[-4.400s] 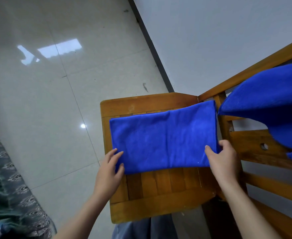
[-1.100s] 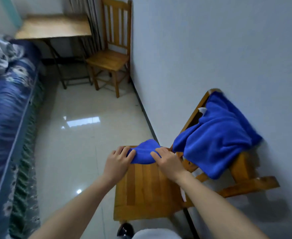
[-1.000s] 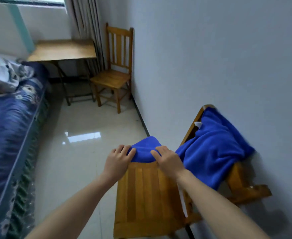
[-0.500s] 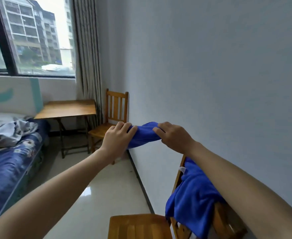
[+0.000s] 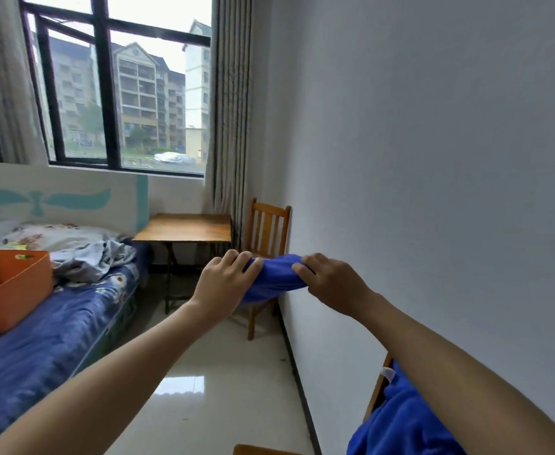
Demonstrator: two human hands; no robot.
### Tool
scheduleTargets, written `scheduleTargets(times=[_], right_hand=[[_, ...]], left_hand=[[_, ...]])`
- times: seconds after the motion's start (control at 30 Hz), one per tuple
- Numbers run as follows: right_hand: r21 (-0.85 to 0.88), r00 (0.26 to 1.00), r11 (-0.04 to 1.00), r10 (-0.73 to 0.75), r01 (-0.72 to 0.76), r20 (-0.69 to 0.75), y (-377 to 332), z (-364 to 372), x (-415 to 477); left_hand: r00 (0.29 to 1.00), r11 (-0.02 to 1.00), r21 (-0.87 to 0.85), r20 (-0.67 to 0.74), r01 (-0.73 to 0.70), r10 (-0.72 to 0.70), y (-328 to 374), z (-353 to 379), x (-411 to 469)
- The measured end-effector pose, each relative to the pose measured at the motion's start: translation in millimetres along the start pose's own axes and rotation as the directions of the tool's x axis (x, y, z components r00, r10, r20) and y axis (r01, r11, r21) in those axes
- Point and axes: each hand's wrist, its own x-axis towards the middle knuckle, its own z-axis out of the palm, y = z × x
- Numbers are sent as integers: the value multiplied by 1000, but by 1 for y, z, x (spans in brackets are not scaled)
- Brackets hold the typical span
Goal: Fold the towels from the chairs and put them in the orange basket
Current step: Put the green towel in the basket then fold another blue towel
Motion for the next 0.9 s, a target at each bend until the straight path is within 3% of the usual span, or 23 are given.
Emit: scheduleTargets(times=[0.27, 0.5, 0.67, 0.9], right_hand=[[224, 986, 961, -147, 160, -75, -114, 76, 92], [386, 961, 890, -164, 242, -224, -248, 75, 202], [464, 937, 830, -181, 308, -298, -343, 65, 260], [521, 950, 797, -215, 305, -226, -406, 72, 294]], left_hand=[[983, 963, 228, 77, 146, -168, -79, -47, -131], [954, 893, 400, 115, 209, -275, -156, -137, -250], [929, 874, 443, 200, 197, -311, -206, -197, -336], [824, 860, 383, 321, 339, -468, -234, -221, -409]])
